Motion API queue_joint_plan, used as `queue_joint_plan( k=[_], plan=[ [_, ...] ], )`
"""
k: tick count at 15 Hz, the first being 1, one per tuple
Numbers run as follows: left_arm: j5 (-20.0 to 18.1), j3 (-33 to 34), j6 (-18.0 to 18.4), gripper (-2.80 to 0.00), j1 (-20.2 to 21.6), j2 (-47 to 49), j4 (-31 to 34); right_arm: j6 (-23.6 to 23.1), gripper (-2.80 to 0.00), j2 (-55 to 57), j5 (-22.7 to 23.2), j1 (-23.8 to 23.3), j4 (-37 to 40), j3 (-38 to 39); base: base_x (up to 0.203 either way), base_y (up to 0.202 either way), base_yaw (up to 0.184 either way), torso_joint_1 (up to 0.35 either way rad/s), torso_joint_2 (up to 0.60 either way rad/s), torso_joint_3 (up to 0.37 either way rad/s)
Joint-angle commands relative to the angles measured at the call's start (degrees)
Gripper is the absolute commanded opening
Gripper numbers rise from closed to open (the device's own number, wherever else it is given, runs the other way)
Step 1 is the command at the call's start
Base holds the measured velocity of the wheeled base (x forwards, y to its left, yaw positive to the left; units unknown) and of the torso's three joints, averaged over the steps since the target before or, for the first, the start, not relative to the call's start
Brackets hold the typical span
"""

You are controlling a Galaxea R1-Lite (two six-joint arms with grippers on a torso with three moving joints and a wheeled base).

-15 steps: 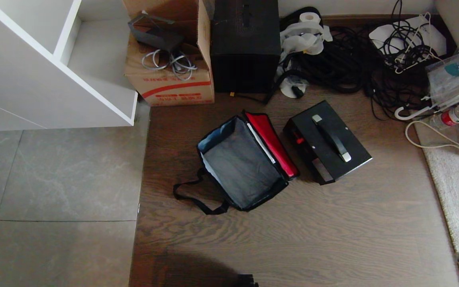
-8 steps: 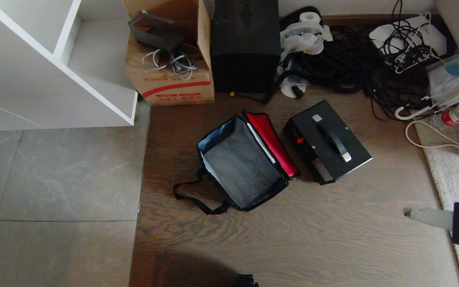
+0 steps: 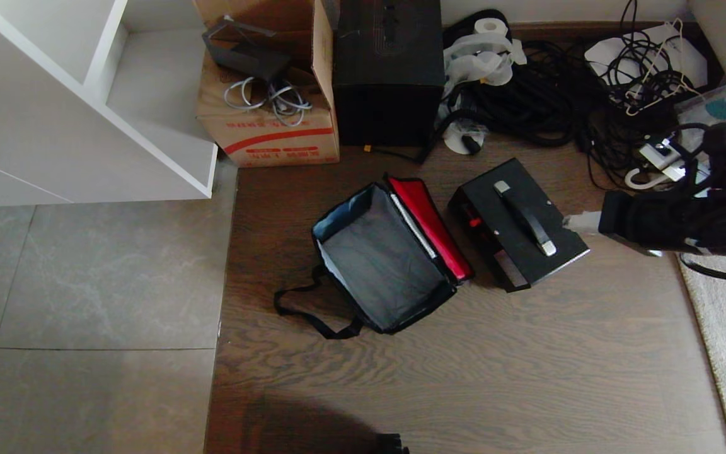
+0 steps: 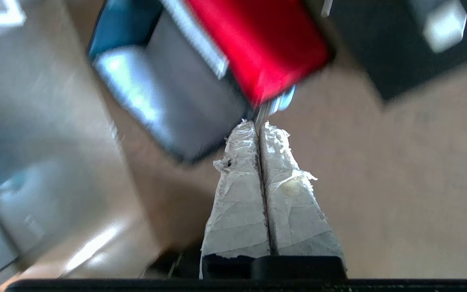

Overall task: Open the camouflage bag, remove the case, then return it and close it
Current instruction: Grip the handle again

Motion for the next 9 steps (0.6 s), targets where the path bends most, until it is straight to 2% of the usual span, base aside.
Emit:
queue_joint_plan(
  k=[1,4,6,7,9],
  plan=[
    [-0.01,0.53,-0.05,-2.80,0.01,0.07,-0.02,-0.88,-2.80,12.45,0.07,-0.45,-3.90,-5.26,0.000,0.000,0.000,0.000,0.00,0.000],
    [-0.01,0.53,0.02,-2.80,0.01,0.07,-0.02,-7.30,-2.80,22.54,-1.32,-0.57,-11.33,-8.78,0.000,0.000,0.000,0.000,0.00,0.000],
    [-0.01,0.53,0.02,-2.80,0.01,0.07,-0.02,-9.29,-2.80,27.08,-2.73,-0.59,-16.14,-10.45,0.000,0.000,0.000,0.000,0.00,0.000],
    [-0.01,0.53,0.02,-2.80,0.01,0.07,-0.02,-9.73,0.00,28.60,-3.08,-0.59,-17.53,-12.62,0.000,0.000,0.000,0.000,0.00,0.000],
    [-0.01,0.53,0.02,-2.80,0.01,0.00,-0.02,-12.42,0.00,30.47,-5.73,-0.33,-18.72,-16.50,0.000,0.000,0.000,0.000,0.00,0.000]
  ],
)
